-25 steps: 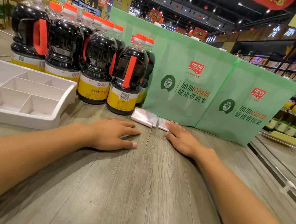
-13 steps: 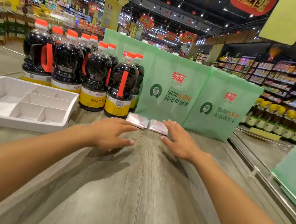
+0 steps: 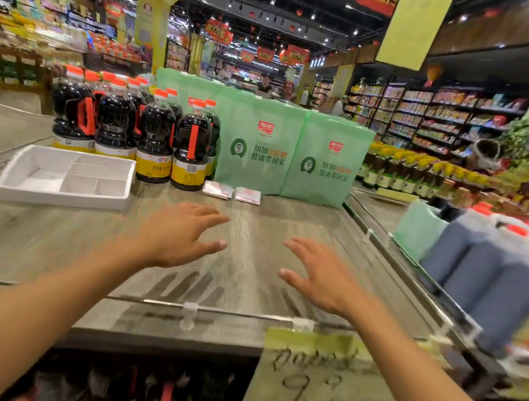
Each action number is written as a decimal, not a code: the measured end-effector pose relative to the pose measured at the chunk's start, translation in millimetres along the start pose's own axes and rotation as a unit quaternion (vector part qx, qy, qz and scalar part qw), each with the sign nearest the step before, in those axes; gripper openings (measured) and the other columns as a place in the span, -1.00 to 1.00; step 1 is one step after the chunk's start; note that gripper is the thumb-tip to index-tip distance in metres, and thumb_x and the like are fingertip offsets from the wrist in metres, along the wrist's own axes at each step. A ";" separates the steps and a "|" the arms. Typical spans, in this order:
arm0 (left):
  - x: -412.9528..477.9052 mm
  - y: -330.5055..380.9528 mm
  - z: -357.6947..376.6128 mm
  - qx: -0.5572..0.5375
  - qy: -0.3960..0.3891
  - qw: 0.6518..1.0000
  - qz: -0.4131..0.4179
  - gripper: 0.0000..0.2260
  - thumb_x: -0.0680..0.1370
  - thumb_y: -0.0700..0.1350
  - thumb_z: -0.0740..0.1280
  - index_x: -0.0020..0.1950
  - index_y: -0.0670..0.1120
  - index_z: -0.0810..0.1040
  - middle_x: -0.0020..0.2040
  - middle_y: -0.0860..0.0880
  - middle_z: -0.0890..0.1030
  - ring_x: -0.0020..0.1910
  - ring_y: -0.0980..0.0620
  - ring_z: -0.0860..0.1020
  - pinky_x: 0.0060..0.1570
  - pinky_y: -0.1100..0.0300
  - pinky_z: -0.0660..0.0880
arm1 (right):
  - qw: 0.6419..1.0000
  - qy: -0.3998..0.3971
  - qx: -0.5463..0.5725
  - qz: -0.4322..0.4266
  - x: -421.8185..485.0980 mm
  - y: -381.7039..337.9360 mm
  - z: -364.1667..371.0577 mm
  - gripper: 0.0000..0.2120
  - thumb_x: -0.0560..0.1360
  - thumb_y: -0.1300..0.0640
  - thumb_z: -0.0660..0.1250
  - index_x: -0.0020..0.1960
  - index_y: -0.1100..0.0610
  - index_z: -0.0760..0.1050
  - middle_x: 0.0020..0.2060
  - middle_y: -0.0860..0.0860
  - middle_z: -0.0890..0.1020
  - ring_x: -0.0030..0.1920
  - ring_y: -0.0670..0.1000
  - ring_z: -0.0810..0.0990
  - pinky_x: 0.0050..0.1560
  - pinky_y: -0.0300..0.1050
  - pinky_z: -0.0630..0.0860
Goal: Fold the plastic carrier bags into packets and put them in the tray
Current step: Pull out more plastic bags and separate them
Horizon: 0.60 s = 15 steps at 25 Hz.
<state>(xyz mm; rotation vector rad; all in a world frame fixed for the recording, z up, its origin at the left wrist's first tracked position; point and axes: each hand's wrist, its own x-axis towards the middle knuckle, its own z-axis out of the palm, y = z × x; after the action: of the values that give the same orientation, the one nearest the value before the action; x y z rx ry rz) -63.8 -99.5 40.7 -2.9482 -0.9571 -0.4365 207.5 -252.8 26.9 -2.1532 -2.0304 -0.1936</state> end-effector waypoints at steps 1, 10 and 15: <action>-8.7 10.4 -0.2 -0.007 0.002 1.000 0.006 -0.27 0.53 0.48 -0.04 0.61 0.14 0.25 0.59 0.04 0.31 0.55 0.01 0.28 0.52 0.00 0.19 | 1.000 0.001 -0.006 0.008 -18.3 0.1 -1.6 -0.33 0.61 -0.34 0.12 0.62 -0.06 0.17 0.59 -0.05 0.25 0.57 0.01 0.22 0.55 0.04 0.22; -46.6 102.1 -2.4 -0.027 0.022 0.998 0.059 -0.41 0.61 0.37 0.10 0.59 0.18 0.26 0.56 0.09 0.35 0.53 0.04 0.30 0.51 -0.03 0.24 | 0.996 0.034 0.007 0.086 -146.8 4.9 -35.5 -0.34 0.62 -0.33 0.14 0.62 -0.06 0.16 0.60 -0.06 0.23 0.58 0.00 0.19 0.56 0.02 0.17; -51.9 136.1 0.6 -0.043 0.033 0.994 0.093 -0.42 0.62 0.35 0.11 0.60 0.15 0.26 0.55 0.06 0.37 0.53 0.01 0.30 0.49 -0.01 0.24 | 0.994 0.047 0.000 0.099 -180.3 7.4 -42.4 -0.33 0.61 -0.33 0.15 0.62 -0.07 0.17 0.59 -0.09 0.25 0.58 -0.03 0.20 0.56 0.01 0.18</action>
<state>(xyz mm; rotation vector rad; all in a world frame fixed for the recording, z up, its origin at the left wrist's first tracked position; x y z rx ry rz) -25.2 -239.8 36.5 -3.0393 -0.6647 -0.5783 204.9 -438.1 29.5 -2.2811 -1.7546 -0.2632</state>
